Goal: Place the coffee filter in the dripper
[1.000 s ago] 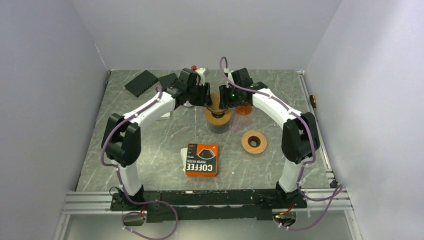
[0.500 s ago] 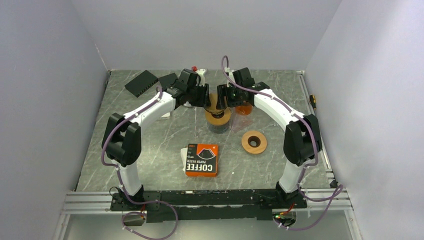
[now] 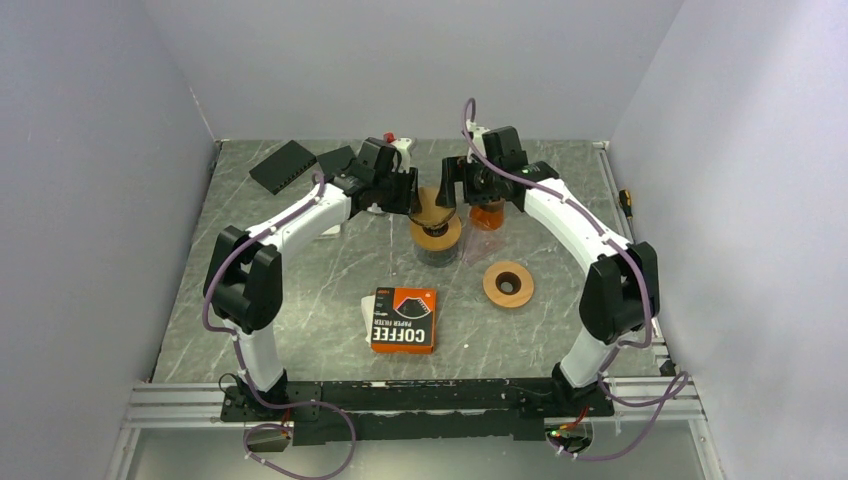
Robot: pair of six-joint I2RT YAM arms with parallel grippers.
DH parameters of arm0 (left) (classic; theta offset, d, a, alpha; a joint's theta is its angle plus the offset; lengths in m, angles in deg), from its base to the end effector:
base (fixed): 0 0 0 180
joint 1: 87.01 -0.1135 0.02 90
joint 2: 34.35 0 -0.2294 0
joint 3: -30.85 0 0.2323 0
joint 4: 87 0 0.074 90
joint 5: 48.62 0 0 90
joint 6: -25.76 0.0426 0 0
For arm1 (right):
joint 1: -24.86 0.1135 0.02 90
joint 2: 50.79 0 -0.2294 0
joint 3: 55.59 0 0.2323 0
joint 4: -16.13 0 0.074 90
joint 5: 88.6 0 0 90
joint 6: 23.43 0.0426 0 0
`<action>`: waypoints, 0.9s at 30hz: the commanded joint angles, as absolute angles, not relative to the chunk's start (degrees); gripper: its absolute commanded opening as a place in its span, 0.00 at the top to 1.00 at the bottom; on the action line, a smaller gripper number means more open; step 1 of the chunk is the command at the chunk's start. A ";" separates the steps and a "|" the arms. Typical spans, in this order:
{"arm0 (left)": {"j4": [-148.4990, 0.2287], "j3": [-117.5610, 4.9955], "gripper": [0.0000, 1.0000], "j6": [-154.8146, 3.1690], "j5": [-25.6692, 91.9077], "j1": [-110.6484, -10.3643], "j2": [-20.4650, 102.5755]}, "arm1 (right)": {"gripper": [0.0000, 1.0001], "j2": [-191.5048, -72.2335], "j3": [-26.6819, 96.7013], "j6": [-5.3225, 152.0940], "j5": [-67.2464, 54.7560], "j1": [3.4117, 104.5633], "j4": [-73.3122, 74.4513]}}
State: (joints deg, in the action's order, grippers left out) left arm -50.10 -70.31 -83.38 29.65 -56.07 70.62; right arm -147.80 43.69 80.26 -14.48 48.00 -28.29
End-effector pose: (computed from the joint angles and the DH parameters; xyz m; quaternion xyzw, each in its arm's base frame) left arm 0.3376 -0.2124 0.2442 0.1353 0.8950 -0.2597 0.3365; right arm 0.3314 0.1543 0.2732 -0.1304 0.8976 0.2467 0.3412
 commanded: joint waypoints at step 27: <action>-51.12 -71.39 0.60 -82.99 29.27 -55.80 69.11 | 0.33 -155.38 46.42 76.03 -4.86 51.80 -28.46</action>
